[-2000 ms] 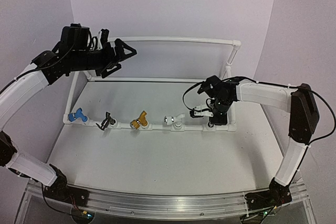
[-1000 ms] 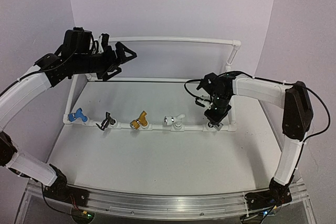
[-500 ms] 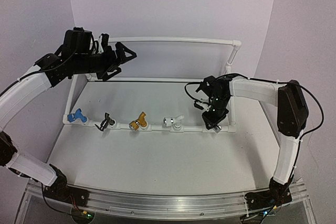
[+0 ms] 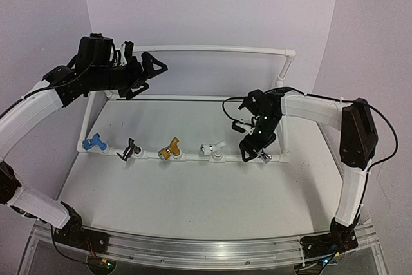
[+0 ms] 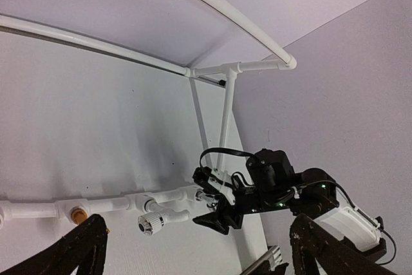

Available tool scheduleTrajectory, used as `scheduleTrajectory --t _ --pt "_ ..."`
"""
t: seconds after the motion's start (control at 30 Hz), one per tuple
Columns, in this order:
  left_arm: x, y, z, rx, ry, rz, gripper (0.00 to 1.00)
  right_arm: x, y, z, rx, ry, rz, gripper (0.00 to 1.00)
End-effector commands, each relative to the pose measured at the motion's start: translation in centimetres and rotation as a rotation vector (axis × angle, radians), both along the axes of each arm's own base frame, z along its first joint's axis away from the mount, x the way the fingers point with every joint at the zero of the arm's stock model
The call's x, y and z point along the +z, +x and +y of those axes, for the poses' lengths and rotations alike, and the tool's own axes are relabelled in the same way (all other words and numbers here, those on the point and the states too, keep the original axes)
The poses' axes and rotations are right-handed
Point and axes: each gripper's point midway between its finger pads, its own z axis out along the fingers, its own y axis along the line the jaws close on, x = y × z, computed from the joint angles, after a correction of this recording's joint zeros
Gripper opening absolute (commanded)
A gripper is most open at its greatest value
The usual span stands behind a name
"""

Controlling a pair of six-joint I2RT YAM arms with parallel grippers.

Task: Install the water faucets

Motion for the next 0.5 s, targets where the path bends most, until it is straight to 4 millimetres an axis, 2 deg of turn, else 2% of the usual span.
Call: scheduleTrajectory --t 0.0,0.23,0.33,0.47 --pt "2.1 -0.1 0.4 0.005 -0.022 -0.052 0.98 3.5 0.1 0.9 0.031 0.061 -0.051 0.91" --pt "1.6 -0.3 0.4 -0.002 -0.006 -0.043 0.99 6.7 1.7 -0.3 0.063 0.088 -0.128 0.93" --pt "1.5 -0.4 0.3 -0.010 -0.001 -0.038 0.99 9.2 1.8 -0.4 0.229 0.082 -0.202 0.93" --pt "1.4 -0.4 0.2 -0.020 0.003 -0.034 0.99 13.6 0.9 -0.5 0.557 0.062 -0.349 0.96"
